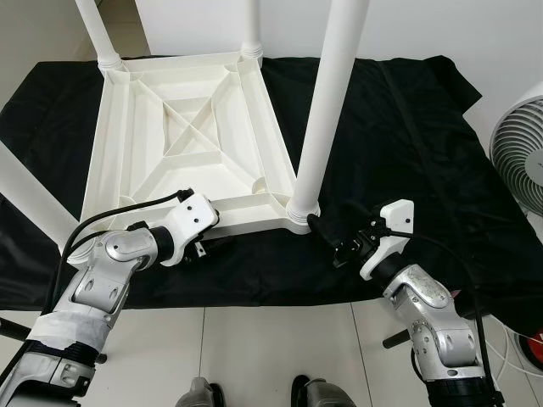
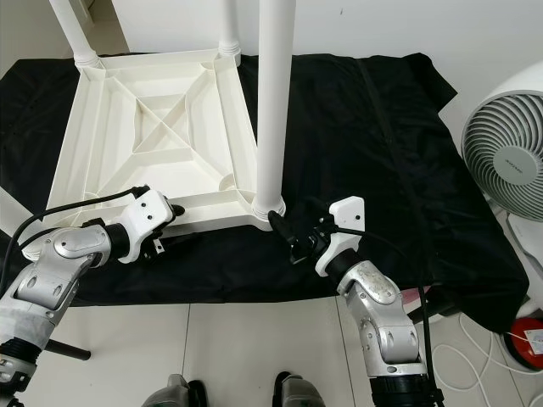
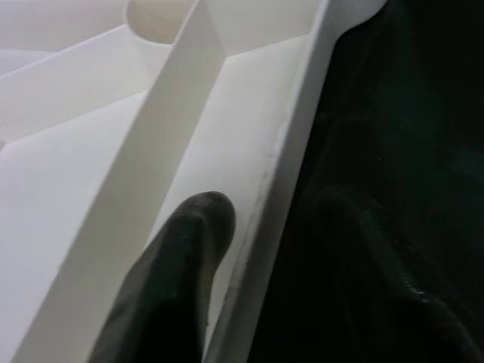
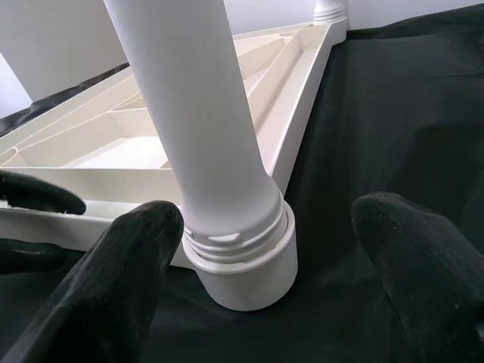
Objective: Building children table
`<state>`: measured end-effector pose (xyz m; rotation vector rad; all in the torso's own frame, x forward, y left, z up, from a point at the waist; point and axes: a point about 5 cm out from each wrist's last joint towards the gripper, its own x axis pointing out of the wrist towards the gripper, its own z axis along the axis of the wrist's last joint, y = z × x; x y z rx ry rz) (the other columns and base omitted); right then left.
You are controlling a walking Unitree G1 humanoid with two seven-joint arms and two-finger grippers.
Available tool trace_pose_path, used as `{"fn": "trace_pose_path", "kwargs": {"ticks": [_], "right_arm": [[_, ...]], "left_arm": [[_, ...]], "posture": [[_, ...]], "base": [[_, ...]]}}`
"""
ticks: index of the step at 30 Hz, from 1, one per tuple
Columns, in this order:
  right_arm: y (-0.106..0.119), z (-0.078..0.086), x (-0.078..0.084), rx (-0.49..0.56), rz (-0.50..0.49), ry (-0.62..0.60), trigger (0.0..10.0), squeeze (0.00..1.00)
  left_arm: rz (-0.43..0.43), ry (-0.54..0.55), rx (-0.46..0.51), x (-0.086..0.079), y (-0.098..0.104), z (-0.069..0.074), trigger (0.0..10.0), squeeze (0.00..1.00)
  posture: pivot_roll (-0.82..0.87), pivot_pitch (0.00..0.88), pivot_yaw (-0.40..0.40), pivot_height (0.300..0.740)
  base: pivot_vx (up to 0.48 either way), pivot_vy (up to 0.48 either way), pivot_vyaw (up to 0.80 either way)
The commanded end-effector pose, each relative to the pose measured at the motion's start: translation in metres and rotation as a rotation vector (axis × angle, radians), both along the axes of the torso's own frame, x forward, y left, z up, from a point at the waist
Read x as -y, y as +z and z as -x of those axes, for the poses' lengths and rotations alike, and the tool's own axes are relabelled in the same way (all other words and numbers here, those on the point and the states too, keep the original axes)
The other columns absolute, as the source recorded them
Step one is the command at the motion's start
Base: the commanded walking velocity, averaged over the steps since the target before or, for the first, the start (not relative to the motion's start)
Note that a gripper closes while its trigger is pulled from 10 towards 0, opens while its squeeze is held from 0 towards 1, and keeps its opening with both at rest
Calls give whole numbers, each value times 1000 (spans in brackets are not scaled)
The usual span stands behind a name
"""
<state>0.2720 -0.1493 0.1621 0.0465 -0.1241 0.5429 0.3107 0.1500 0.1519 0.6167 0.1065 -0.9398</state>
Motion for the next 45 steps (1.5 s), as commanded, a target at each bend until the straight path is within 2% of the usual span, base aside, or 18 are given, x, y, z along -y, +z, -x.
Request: {"fn": "trace_pose_path", "kwargs": {"ticks": [1, 2, 3, 12, 29, 36, 41, 45], "right_arm": [[-1, -1, 3, 5, 1, -24, 10000, 0], [-1, -1, 3, 5, 1, -24, 10000, 0], [0, -2, 3, 7, 0, -35, 10000, 0], [-1, -2, 4, 7, 5, -41, 10000, 0], [1, -4, 7, 22, 8, -62, 10000, 0], [-1, -2, 7, 19, 2, -78, 10000, 0], [-1, 0, 7, 18, 2, -82, 10000, 0], [-3, 3, 6, 11, 9, -67, 10000, 0]], "left_arm": [[-20, -43, -16, 1, -3, 2, 941, 0], [-20, -43, -16, 1, -3, 2, 941, 0], [-19, -91, -16, 5, -2, 3, 0, 0], [-28, -171, -3, 13, -2, 6, 0, 0], [-10, -372, 44, 41, -3, 25, 0, 0], [-66, -533, 154, 57, -4, 39, 0, 0], [-86, -585, 176, 61, -5, 45, 0, 0], [-99, -628, 168, 62, -15, 53, 0, 0]], "posture": [[-125, 135, 78, 740], [-125, 135, 78, 740], [-124, 137, 80, 740], [-127, 143, 85, 740], [-126, 149, 92, 740], [-134, 160, 115, 740], [-139, 163, 123, 740], [-139, 164, 124, 740]], "base": [[0, 0, 0], [0, 0, 0], [0, 0, 0], [0, 0, 0], [0, 0, 0], [0, 0, 0], [0, 0, 0], [0, 0, 0]]}}
